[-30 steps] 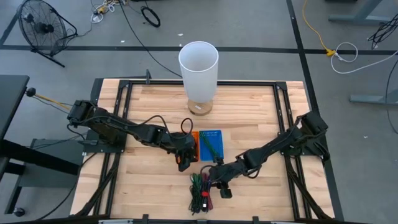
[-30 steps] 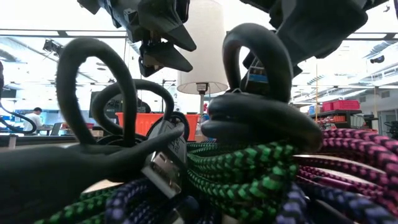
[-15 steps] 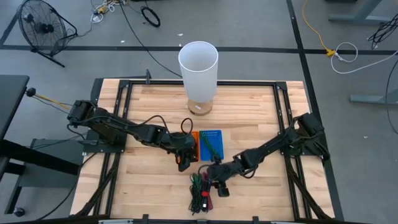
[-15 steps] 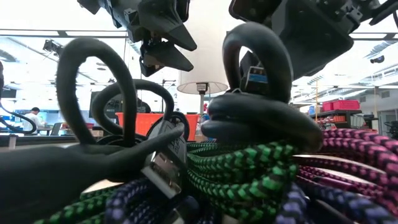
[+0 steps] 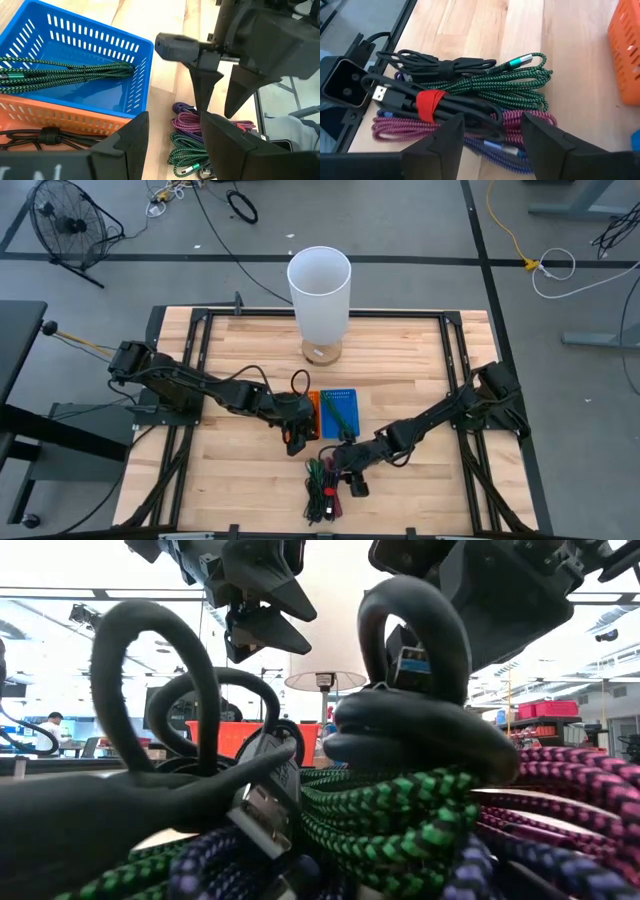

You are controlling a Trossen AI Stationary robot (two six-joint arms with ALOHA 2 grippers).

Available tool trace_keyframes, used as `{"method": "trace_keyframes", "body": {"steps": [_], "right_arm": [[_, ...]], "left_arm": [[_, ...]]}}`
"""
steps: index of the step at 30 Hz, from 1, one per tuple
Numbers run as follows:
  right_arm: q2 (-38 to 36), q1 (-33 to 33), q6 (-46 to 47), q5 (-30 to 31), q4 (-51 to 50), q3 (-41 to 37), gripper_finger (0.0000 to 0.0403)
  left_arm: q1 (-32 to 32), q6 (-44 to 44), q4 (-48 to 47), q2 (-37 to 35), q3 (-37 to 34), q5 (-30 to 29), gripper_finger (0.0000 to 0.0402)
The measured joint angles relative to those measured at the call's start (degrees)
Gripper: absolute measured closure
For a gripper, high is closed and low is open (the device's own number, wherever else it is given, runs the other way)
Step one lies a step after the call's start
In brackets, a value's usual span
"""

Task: Pick & Place USB Port
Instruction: Put the black USB cable into the orange bin

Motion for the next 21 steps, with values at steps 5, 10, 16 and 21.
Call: {"method": "trace_keyframes", "body": {"steps": [5,10,16,21], "right_arm": [[1.0,0.0,0.2,-0.8,1.1,-0.1,0.0205],[1.4,0.0,0.4,-0.5,1.6,0.0,0.0211],[1.9,0.0,1.0,-1.7,0.8,0.0,0.0298],[1.9,0.0,-0.3,-4.1,1.3,0.0,0.0387]], "left_arm": [[0.0,0.0,0.1,0.0,0.0,0.0,0.0218],[0.0,0.0,0.2,0.0,0.0,0.0,0.0218],[0.0,0.0,0.2,0.0,0.0,0.0,0.0218],[0.0,0.0,0.2,0.0,0.0,0.0,0.0218]]}}
